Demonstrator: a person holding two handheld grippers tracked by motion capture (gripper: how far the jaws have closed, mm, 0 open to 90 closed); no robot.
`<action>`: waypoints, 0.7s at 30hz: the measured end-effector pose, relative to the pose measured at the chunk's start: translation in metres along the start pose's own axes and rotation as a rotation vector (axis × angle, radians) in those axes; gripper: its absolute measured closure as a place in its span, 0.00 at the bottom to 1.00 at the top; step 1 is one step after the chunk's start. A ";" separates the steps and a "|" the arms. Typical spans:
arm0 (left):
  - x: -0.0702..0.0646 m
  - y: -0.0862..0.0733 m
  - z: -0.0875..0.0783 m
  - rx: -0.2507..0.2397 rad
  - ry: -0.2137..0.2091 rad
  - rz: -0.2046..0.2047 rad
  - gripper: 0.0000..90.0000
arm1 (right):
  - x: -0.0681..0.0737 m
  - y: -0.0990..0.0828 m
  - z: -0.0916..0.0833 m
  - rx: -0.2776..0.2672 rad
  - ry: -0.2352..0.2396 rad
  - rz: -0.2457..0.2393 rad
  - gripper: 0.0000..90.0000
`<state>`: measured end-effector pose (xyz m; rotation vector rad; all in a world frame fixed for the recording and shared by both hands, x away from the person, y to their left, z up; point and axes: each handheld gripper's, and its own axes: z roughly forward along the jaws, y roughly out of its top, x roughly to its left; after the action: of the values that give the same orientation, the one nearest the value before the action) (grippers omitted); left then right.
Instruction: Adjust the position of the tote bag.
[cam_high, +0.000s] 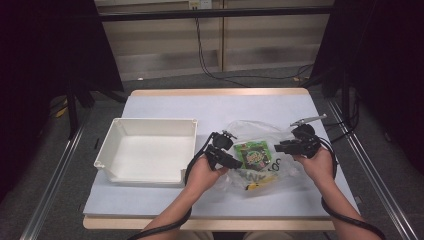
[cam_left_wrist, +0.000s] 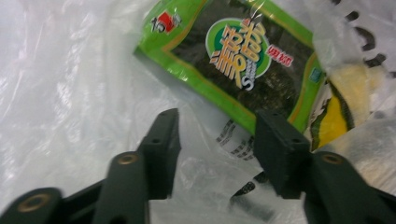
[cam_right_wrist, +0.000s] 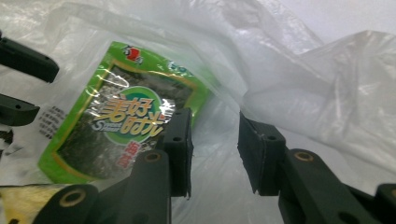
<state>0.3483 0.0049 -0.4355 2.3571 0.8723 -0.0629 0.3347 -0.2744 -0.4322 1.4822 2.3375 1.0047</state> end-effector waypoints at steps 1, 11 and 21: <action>-0.001 0.001 -0.001 -0.004 -0.005 0.006 0.48 | 0.000 0.000 0.000 -0.006 0.006 -0.004 0.70; -0.016 0.004 -0.005 -0.007 -0.059 0.059 0.39 | 0.013 0.001 -0.007 0.002 0.012 -0.032 0.63; -0.027 -0.010 0.008 0.031 -0.093 0.093 0.43 | 0.025 -0.010 0.001 0.052 0.018 -0.059 0.62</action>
<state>0.3221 -0.0093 -0.4410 2.3998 0.7210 -0.1470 0.3162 -0.2555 -0.4342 1.4184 2.4222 0.9539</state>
